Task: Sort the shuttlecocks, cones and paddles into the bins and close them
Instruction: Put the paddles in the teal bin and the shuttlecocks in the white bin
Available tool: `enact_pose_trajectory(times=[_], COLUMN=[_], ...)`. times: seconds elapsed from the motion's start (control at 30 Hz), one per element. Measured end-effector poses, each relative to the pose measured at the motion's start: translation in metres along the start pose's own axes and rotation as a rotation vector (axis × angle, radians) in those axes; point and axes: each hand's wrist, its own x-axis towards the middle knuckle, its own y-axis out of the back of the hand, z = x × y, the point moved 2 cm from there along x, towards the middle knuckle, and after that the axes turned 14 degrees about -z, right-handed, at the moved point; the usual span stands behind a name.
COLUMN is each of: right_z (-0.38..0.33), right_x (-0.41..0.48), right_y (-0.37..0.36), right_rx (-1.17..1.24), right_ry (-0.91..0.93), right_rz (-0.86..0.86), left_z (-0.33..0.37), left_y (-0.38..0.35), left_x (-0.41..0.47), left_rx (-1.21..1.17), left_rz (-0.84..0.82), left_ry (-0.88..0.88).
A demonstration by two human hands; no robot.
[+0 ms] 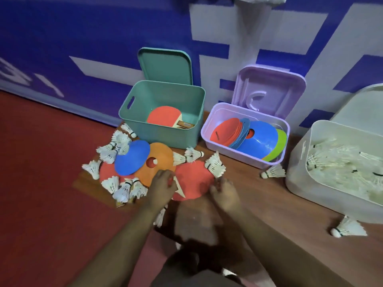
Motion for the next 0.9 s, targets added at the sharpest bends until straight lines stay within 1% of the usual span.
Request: enact_pose_trajectory(times=[0.07, 0.17, 0.27, 0.37, 0.43, 0.53, 0.6, 0.67, 0.73, 0.8, 0.9], right_z=[-0.01, -0.03, -0.06, -0.092, -0.112, -0.135, -0.146, -0.151, -0.151, -0.149, -0.153], right_x=[0.004, 0.014, 0.032, 0.051, 0.066, 0.085, 0.095, 0.105, 0.118, 0.129, 0.141], right_y=[-0.019, -0.041, -0.059, -0.081, -0.1, -0.123, -0.137, -0.148, -0.155, -0.157, -0.153], right_rx=[-0.017, -0.014, -0.009, 0.008, 0.02, -0.044, -0.173, -0.332, -0.432, -0.445, -0.493], right_ry=[-0.014, -0.009, 0.011, 0.024, 0.016, 0.012, 0.043, 0.026, -0.063, -0.14, -0.146], right_rz=[-0.038, -0.051, -0.043, -0.025, -0.036, -0.055, -0.053, -0.057, -0.079, -0.086, -0.06], left_z=[-0.017, -0.04, -0.067, -0.095, -0.117, -0.141, -0.154, -0.161, -0.165, -0.168, -0.172], left_y=[0.008, 0.028, 0.056, 0.083, 0.097, 0.104, 0.103, 0.102, 0.102, 0.102, 0.107], left_x=[-0.011, -0.012, 0.001, 0.022, 0.038, 0.061, 0.072, 0.077, 0.081, 0.084, 0.091], left_rx=[-0.001, 0.031, 0.045, 0.091, 0.136, 0.233, 0.345, 0.489, 0.574, 0.583, 0.532], left_rz=[0.036, 0.102, 0.141, 0.128, 0.088, -0.054, -0.105, -0.094, -0.049, -0.012, 0.0], left_ry=[0.057, 0.12, 0.11, 0.124, 0.119, 0.078, 0.009, -0.064, -0.109, -0.147, -0.168])
